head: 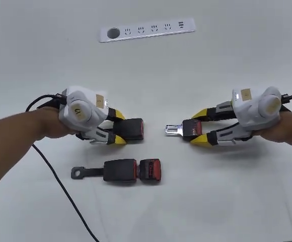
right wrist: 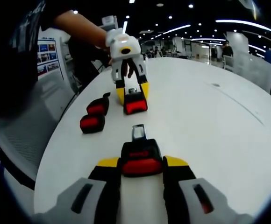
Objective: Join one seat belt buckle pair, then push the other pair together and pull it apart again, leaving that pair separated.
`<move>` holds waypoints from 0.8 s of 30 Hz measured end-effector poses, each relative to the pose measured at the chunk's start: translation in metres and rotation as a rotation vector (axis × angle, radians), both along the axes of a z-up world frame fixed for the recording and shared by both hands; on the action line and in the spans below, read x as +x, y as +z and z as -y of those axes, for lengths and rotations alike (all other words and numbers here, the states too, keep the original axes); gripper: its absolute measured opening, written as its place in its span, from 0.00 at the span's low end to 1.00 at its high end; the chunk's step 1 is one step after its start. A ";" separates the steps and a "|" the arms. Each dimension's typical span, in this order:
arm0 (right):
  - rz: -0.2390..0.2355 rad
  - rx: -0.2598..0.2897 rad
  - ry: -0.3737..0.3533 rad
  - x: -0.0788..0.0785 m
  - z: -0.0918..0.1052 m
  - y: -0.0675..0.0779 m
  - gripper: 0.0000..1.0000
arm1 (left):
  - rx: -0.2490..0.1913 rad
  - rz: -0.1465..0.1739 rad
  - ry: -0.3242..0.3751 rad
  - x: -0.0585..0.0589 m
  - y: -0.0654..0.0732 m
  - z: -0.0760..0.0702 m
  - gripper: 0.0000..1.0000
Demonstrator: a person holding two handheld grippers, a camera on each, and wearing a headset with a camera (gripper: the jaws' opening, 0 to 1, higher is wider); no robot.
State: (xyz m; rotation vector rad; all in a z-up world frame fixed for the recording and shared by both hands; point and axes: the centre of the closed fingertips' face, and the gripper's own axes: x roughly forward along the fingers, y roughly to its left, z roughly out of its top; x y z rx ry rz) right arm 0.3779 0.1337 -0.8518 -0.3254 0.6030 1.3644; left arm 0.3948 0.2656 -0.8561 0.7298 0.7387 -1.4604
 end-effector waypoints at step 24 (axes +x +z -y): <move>-0.004 -0.007 0.037 -0.001 -0.045 -0.001 0.36 | 0.013 0.003 -0.005 0.000 -0.001 0.001 0.34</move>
